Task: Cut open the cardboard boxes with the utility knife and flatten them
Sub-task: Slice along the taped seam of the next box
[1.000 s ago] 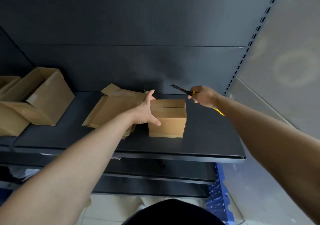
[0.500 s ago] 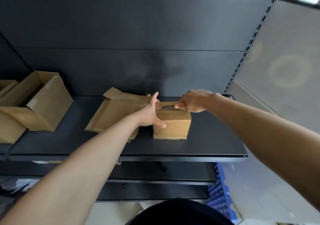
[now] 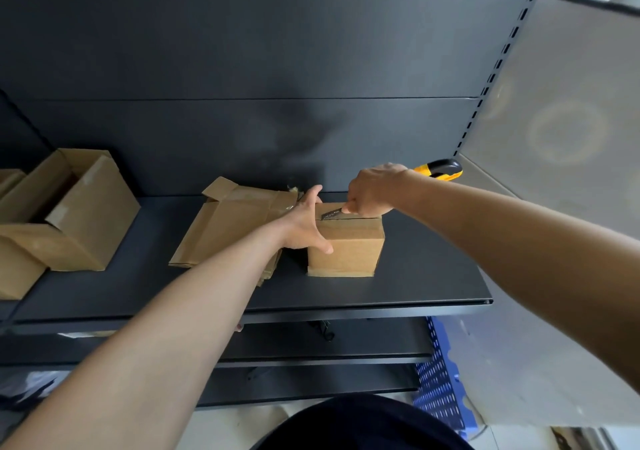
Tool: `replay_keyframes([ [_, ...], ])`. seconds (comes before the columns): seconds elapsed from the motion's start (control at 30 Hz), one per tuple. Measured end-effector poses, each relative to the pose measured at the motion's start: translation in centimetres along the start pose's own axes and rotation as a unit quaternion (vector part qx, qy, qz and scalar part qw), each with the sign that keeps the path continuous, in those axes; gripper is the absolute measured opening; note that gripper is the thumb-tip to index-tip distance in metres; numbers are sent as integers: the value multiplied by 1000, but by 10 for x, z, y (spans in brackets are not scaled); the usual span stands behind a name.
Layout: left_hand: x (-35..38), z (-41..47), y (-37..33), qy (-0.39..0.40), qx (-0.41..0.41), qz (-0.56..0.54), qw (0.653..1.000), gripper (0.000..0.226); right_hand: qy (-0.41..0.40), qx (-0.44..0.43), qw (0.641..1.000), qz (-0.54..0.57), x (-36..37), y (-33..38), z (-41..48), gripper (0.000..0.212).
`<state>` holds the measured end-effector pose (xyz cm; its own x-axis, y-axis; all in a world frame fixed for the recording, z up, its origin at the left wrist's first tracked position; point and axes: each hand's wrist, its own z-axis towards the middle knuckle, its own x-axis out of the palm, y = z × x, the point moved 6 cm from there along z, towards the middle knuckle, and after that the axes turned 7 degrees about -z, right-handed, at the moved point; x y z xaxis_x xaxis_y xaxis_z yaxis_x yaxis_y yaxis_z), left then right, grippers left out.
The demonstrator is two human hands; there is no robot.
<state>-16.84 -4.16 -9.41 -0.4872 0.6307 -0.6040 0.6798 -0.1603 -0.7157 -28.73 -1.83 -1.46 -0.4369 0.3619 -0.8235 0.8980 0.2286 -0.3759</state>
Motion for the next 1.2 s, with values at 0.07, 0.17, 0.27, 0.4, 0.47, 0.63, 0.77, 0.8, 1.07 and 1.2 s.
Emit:
replay_keyframes([
  [0.07,-1,0,-2,0,4,11,1000,118,4,4,1000,-19,-2,0,-1,48],
  [0.17,-1,1,-3,4,7,38,999,107,19,18,996,-85,7,-7,-4,41],
  [0.27,-2,2,-4,3,11,65,998,99,18,30,998,-55,19,-22,-9,45],
  [0.4,-1,6,-5,11,8,74,997,97,20,48,999,-2,31,-41,-12,51],
  [0.47,-1,7,-4,11,8,74,997,96,22,56,998,10,36,-54,-18,48],
  [0.63,-2,6,-4,12,-4,74,997,97,23,118,992,28,74,-102,-29,52],
  [0.77,0,3,-5,11,-12,71,997,97,61,193,969,142,125,-109,-25,56],
  [0.8,1,3,-6,11,-13,74,997,97,76,201,960,178,139,-105,-21,58],
  [1.07,5,-2,-5,10,-37,77,996,101,106,216,920,310,206,-55,17,48],
  [1.2,5,-4,-7,15,-46,72,996,103,96,207,921,316,207,-51,35,49],
])
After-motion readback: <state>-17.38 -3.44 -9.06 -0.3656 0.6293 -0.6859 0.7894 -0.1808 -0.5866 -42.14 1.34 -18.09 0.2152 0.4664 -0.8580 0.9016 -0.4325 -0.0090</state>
